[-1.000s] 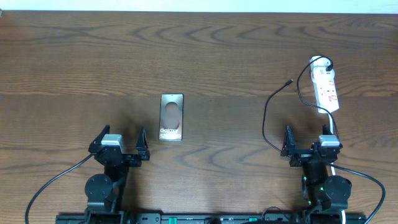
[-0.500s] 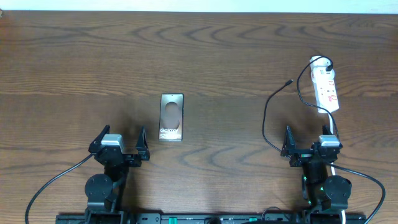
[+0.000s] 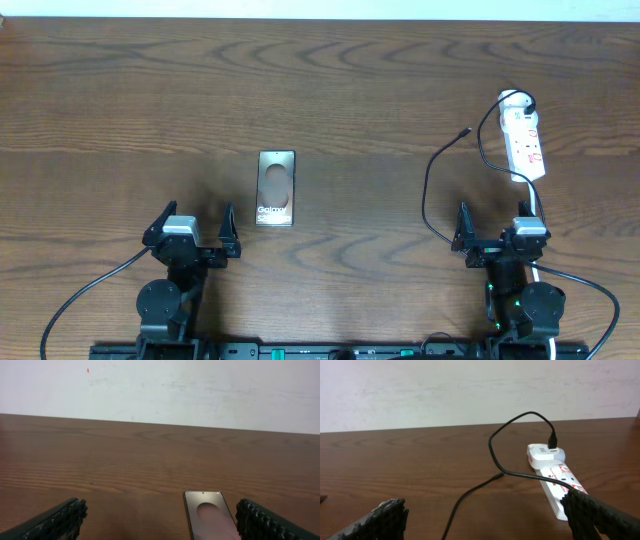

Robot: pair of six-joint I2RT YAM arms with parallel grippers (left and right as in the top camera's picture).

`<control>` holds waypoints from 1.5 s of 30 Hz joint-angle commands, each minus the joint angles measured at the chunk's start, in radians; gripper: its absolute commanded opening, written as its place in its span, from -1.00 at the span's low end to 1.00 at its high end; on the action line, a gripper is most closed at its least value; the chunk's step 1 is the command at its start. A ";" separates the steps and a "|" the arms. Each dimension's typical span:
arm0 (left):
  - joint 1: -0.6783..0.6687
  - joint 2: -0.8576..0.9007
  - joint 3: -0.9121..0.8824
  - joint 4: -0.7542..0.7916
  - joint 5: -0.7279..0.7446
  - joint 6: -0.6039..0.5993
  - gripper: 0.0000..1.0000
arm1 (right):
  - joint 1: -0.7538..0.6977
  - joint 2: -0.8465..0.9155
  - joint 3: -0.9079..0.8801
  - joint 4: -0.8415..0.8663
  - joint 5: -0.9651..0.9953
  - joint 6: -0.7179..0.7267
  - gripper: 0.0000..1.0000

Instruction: Plug charger to phone and switch on socket

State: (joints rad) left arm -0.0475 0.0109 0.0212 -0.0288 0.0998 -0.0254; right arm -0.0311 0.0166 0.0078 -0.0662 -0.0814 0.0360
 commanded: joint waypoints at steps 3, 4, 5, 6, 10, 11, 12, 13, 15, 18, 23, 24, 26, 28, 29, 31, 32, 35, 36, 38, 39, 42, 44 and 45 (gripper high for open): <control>0.004 -0.006 -0.017 -0.033 0.020 0.003 0.96 | 0.006 -0.009 -0.002 -0.004 0.005 -0.015 0.99; 0.004 -0.006 -0.017 -0.033 0.020 0.003 0.96 | 0.006 -0.009 -0.002 -0.004 0.004 -0.015 0.99; 0.004 -0.006 -0.017 -0.033 0.020 0.003 0.96 | 0.006 -0.009 -0.002 -0.004 0.004 -0.015 0.98; 0.004 -0.006 -0.017 -0.033 0.020 0.003 0.96 | 0.006 -0.009 -0.002 -0.004 0.004 -0.015 0.99; 0.004 -0.006 -0.017 -0.033 0.020 0.003 0.96 | 0.006 -0.009 -0.003 -0.004 0.005 -0.015 0.98; 0.004 -0.006 -0.017 -0.033 0.020 0.003 0.96 | 0.006 -0.009 -0.002 -0.004 0.004 -0.015 0.98; 0.004 -0.006 -0.017 -0.033 0.020 0.003 0.95 | 0.006 -0.009 -0.002 -0.004 0.004 -0.015 0.99; 0.004 -0.006 -0.017 -0.033 0.020 0.003 0.96 | 0.006 -0.009 -0.002 -0.004 0.005 -0.015 0.99; 0.005 -0.006 -0.017 -0.033 0.015 0.007 0.96 | 0.006 -0.009 -0.002 -0.004 0.004 -0.015 0.99; 0.004 -0.006 -0.017 -0.034 -0.017 0.010 0.96 | 0.006 -0.009 -0.002 -0.004 0.004 -0.015 0.99; 0.004 -0.006 -0.017 -0.034 -0.017 0.010 0.96 | 0.006 -0.009 -0.002 -0.004 0.005 -0.015 0.98; 0.004 -0.006 -0.017 -0.034 -0.017 0.010 0.96 | 0.006 -0.009 -0.002 -0.004 0.004 -0.015 0.99; 0.004 -0.006 -0.017 -0.034 -0.017 0.010 0.96 | 0.006 -0.009 -0.002 -0.004 0.005 -0.015 0.99; 0.004 -0.006 -0.017 -0.034 -0.017 0.010 0.96 | 0.006 -0.009 -0.002 -0.004 0.004 -0.015 0.98; 0.004 -0.006 -0.017 -0.034 -0.013 0.010 0.96 | 0.006 -0.009 -0.002 -0.004 0.004 -0.015 0.98; 0.004 -0.006 -0.017 -0.034 -0.013 0.010 0.95 | 0.006 -0.009 -0.002 -0.004 0.004 -0.015 0.99; 0.004 -0.006 -0.017 -0.034 -0.013 0.010 0.96 | 0.006 -0.009 -0.002 -0.004 0.005 -0.015 0.98; 0.004 -0.006 -0.017 -0.034 -0.014 0.010 0.95 | 0.006 -0.009 -0.002 -0.004 0.005 -0.015 0.99; 0.004 -0.006 -0.017 -0.034 -0.014 0.010 0.96 | 0.006 -0.009 -0.003 -0.004 0.004 -0.015 0.99; 0.004 -0.006 -0.017 -0.032 -0.011 0.008 0.95 | 0.006 -0.009 -0.002 -0.004 0.004 -0.015 0.99; 0.003 -0.006 -0.017 -0.031 -0.002 0.005 0.96 | 0.006 -0.009 -0.002 -0.004 0.005 -0.015 0.99; 0.003 -0.006 -0.016 -0.029 0.024 -0.005 0.96 | 0.006 -0.009 -0.002 -0.004 0.004 -0.015 0.99; 0.003 -0.006 -0.011 -0.030 0.024 -0.040 0.96 | 0.006 -0.009 -0.002 -0.004 0.004 -0.015 0.98; 0.003 -0.006 -0.006 -0.030 0.024 -0.055 0.95 | 0.006 -0.009 -0.002 -0.004 0.005 -0.015 0.99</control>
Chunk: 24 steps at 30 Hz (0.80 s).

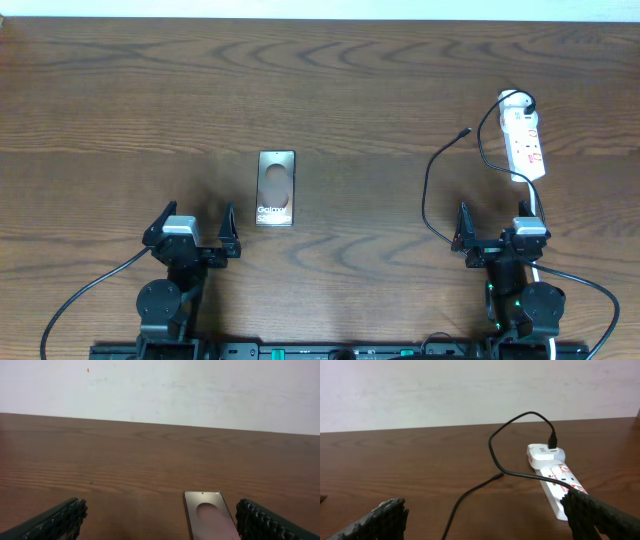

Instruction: Plug charger to phone and switch on socket

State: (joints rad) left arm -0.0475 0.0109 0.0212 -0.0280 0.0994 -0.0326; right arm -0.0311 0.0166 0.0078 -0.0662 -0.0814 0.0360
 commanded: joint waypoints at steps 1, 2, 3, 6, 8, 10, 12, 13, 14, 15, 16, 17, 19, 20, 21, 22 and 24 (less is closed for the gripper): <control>0.003 -0.006 -0.002 -0.031 0.025 -0.058 0.96 | 0.006 -0.009 -0.002 -0.004 0.005 -0.015 0.99; 0.003 -0.006 0.006 -0.032 0.025 -0.058 0.96 | 0.006 -0.009 -0.002 -0.004 0.005 -0.015 0.99; 0.003 -0.005 0.014 -0.035 0.025 -0.058 0.96 | 0.006 -0.009 -0.002 -0.004 0.004 -0.015 0.98; 0.003 0.014 0.035 -0.039 0.034 -0.059 0.96 | 0.006 -0.009 -0.002 -0.004 0.004 -0.015 0.99; 0.003 0.043 0.048 -0.039 0.061 -0.059 0.96 | 0.006 -0.009 -0.003 -0.004 0.004 -0.015 0.99; 0.003 0.091 0.068 -0.039 0.098 -0.059 0.96 | 0.006 -0.009 -0.002 -0.004 0.004 -0.015 0.98; 0.003 0.194 0.121 -0.042 0.129 -0.058 0.96 | 0.006 -0.009 -0.002 -0.004 0.005 -0.015 0.98; 0.003 0.229 0.142 -0.043 0.130 -0.058 0.96 | 0.006 -0.009 -0.002 -0.004 0.005 -0.015 0.99; 0.003 0.271 0.167 -0.045 0.130 -0.058 0.96 | 0.006 -0.009 -0.002 -0.004 0.004 -0.015 0.99; 0.003 0.312 0.194 -0.047 0.138 -0.058 0.96 | 0.006 -0.009 -0.003 -0.004 0.005 -0.015 0.98; 0.003 0.346 0.217 -0.047 0.154 -0.058 0.96 | 0.006 -0.009 -0.002 -0.004 0.004 -0.015 0.98; 0.003 0.387 0.247 -0.047 0.179 -0.058 0.95 | 0.006 -0.009 -0.002 -0.004 0.004 -0.015 0.99; 0.002 0.462 0.305 -0.060 0.226 -0.058 0.95 | 0.006 -0.009 -0.002 -0.004 0.005 -0.015 0.98; 0.002 0.500 0.338 -0.079 0.234 -0.058 0.96 | 0.006 -0.009 -0.002 -0.004 0.005 -0.015 0.99; 0.001 0.531 0.369 -0.103 0.233 -0.058 0.96 | 0.006 -0.009 -0.002 -0.004 0.004 -0.015 0.99; 0.000 0.570 0.408 -0.140 0.233 -0.058 0.96 | 0.006 -0.009 -0.002 -0.004 0.004 -0.015 0.98; 0.000 0.632 0.476 -0.200 0.233 -0.058 0.96 | 0.006 -0.009 -0.002 -0.004 0.004 -0.015 0.99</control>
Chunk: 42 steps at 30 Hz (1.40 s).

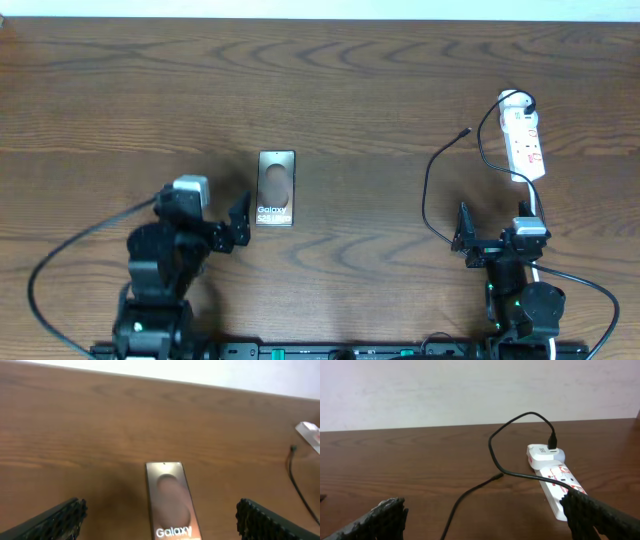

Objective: Plug charger to phone and switch on socket
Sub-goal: 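Move the left gripper forward over the silver phone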

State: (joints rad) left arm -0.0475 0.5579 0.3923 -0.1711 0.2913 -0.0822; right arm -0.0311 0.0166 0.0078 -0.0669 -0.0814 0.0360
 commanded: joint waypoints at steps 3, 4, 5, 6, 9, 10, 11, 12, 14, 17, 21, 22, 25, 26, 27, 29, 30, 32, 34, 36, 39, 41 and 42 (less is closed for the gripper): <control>-0.004 0.160 0.198 -0.134 0.040 -0.006 0.95 | 0.006 -0.009 -0.002 -0.003 0.004 -0.015 0.98; -0.010 0.184 0.232 -0.160 0.039 -0.005 0.96 | 0.006 -0.009 -0.002 -0.003 0.005 -0.015 0.99; -0.018 0.208 0.263 -0.182 0.037 -0.004 0.96 | 0.006 -0.009 -0.002 -0.003 0.005 -0.015 0.98; -0.026 0.227 0.289 -0.198 0.035 -0.005 0.96 | 0.006 -0.009 -0.002 -0.003 0.005 -0.015 0.99; -0.058 0.283 0.363 -0.243 0.005 -0.005 0.96 | 0.006 -0.009 -0.002 -0.003 0.004 -0.015 0.99; -0.074 0.304 0.388 -0.260 -0.016 -0.005 0.95 | 0.006 -0.009 -0.002 -0.003 0.004 -0.015 0.99; -0.092 0.323 0.409 -0.270 -0.032 -0.005 0.95 | 0.006 -0.009 -0.002 -0.003 0.004 -0.015 0.99; -0.112 0.343 0.428 -0.279 -0.051 -0.005 0.96 | 0.006 -0.009 -0.002 -0.003 0.004 -0.015 0.99; -0.161 0.391 0.473 -0.308 -0.114 -0.005 0.96 | 0.006 -0.009 -0.002 -0.003 0.005 -0.015 0.99; -0.227 0.469 0.553 -0.377 -0.217 -0.005 0.96 | 0.006 -0.009 -0.002 -0.003 0.004 -0.015 0.99; -0.292 0.584 0.655 -0.465 -0.256 -0.005 0.96 | 0.006 -0.009 -0.002 -0.003 0.004 -0.015 0.99; -0.299 0.602 0.667 -0.475 -0.256 -0.005 0.96 | 0.006 -0.009 -0.002 -0.003 0.004 -0.015 0.98; -0.318 0.656 0.685 -0.487 -0.255 -0.005 0.96 | 0.006 -0.009 -0.002 -0.003 0.004 -0.015 0.99; -0.319 0.668 0.684 -0.487 -0.254 -0.005 0.96 | 0.006 -0.009 -0.002 -0.003 0.004 -0.015 0.98; -0.319 0.678 0.684 -0.488 -0.255 -0.005 0.96 | 0.006 -0.009 -0.002 -0.003 0.004 -0.015 0.99; -0.318 0.697 0.684 -0.493 -0.254 -0.005 0.96 | 0.006 -0.009 -0.002 -0.003 0.005 -0.015 0.99; -0.318 0.705 0.684 -0.495 -0.242 -0.005 0.96 | 0.006 -0.009 -0.002 -0.003 0.004 -0.015 0.99; -0.318 0.721 0.682 -0.510 -0.219 -0.005 0.95 | 0.006 -0.009 -0.002 -0.003 0.004 -0.015 0.99; -0.318 0.733 0.676 -0.517 -0.214 -0.005 0.95 | 0.006 -0.009 -0.002 -0.003 0.005 -0.015 0.99; -0.318 0.743 0.675 -0.525 -0.201 -0.005 0.96 | 0.006 -0.009 -0.002 -0.003 0.004 -0.015 0.98; -0.318 0.764 0.675 -0.516 -0.202 -0.005 0.96 | 0.006 -0.009 -0.002 -0.003 0.004 -0.015 0.99; -0.318 0.795 0.675 -0.501 -0.202 -0.010 0.96 | 0.006 -0.009 -0.002 -0.003 0.004 -0.015 0.99; -0.318 0.809 0.675 -0.496 -0.202 -0.022 0.96 | 0.006 -0.009 -0.002 -0.003 0.005 -0.015 0.98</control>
State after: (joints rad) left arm -0.3630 1.3258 1.0542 -0.6781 0.0799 -0.0818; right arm -0.0311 0.0166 0.0078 -0.0666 -0.0811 0.0360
